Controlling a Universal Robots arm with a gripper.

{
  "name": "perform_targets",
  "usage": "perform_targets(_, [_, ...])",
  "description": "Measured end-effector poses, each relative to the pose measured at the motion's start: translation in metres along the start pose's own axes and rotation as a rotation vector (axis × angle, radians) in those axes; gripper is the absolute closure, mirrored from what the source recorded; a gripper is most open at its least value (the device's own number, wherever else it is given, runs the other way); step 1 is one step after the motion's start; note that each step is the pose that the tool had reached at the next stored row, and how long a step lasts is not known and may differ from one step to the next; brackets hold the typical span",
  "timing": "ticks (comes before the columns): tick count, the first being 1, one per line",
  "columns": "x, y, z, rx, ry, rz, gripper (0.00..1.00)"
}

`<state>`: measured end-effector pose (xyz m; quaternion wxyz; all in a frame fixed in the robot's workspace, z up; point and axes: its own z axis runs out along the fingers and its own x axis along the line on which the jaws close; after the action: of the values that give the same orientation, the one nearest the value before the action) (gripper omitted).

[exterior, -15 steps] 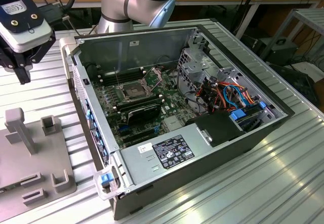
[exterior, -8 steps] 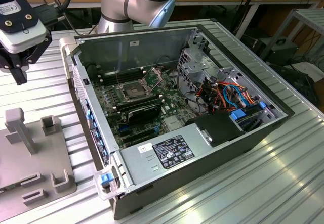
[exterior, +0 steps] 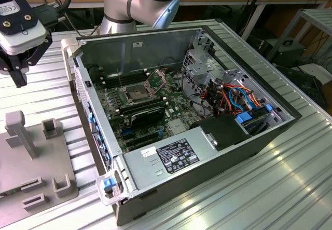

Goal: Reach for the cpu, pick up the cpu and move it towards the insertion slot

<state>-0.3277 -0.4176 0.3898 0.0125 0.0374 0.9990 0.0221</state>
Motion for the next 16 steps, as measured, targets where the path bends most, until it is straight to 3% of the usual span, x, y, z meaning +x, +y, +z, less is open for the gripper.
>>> perform_targets(16, [0.0194, -0.0064, -0.0007, 0.0, 0.0001, 0.0, 0.89])
